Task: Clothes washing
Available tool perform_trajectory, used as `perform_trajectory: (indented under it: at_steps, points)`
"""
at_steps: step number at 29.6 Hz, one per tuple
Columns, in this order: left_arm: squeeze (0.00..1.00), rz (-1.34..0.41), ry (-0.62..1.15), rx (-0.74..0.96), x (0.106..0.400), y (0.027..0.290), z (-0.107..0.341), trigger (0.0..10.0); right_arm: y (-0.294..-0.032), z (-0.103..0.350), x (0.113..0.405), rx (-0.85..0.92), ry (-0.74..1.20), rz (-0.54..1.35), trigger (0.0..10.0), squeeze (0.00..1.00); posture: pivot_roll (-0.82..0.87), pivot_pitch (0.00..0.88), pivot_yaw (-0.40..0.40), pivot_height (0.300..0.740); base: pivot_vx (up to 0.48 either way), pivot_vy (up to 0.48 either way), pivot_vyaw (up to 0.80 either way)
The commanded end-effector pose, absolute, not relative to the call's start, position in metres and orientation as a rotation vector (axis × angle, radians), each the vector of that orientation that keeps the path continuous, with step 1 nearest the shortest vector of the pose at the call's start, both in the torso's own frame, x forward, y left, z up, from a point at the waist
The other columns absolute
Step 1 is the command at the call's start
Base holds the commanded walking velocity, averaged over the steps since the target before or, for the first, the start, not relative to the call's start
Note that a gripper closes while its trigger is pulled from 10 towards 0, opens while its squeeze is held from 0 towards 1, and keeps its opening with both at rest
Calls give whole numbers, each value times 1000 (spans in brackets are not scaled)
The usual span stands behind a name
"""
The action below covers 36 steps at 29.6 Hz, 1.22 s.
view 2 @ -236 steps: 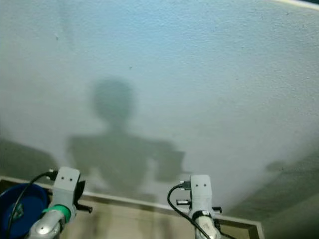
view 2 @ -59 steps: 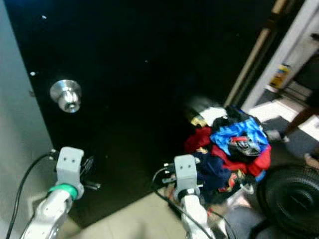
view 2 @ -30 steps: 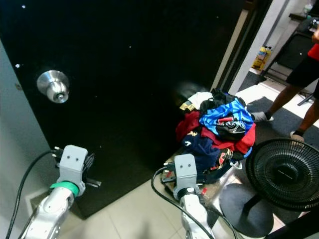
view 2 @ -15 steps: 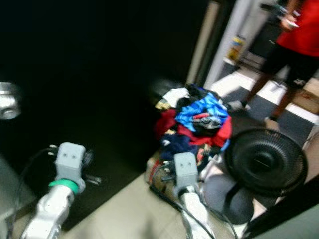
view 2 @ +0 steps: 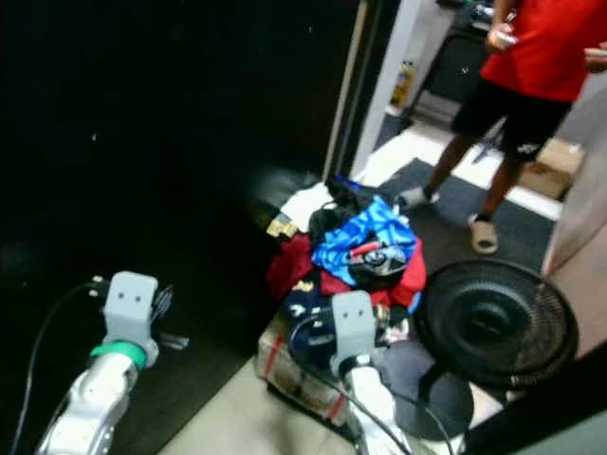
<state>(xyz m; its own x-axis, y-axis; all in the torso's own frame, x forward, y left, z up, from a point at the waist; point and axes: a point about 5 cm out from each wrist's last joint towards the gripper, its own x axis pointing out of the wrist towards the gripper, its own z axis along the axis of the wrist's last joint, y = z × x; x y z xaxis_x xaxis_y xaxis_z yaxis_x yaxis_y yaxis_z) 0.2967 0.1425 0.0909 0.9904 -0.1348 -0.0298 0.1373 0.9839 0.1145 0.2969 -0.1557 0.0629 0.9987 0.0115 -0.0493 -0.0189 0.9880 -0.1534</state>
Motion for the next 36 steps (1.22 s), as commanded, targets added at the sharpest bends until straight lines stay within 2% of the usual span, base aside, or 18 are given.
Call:
perform_trajectory:
  at_steps: [1,10,11,14,19,20,21,23,36]
  points:
    - [0,-117,59,117,294,149,82,10000,-156,57,294,-155,70,11,10000,0,35,0,-25,740,368,0,0]
    - [0,-133,93,107,294,145,76,10000,-168,57,295,-184,73,-12,10000,0,29,0,-28,740,41,0,0]
    - [0,-147,96,110,295,143,75,10000,-172,59,296,-186,68,-29,10000,0,22,0,4,740,0,0,0]
    - [0,-176,94,125,298,141,78,10000,-174,61,297,-177,58,-57,10000,0,21,0,26,740,0,0,0]
    - [0,-182,92,130,298,141,78,10000,-174,61,298,-174,56,-63,10000,0,21,0,33,740,0,0,0]
    - [0,-186,91,133,299,142,79,10000,-174,61,298,-173,55,-68,10000,0,21,0,45,740,0,0,0]
    - [0,-200,85,153,304,144,83,10000,-174,60,298,-162,51,-86,10000,0,23,0,91,740,0,0,0]
    - [0,-218,74,180,311,148,90,10000,-174,59,297,-148,47,-109,10000,0,26,0,102,740,0,0,0]
    - [0,-216,92,158,311,148,87,10000,-172,65,303,-129,28,-105,10000,0,29,0,96,740,0,0,0]
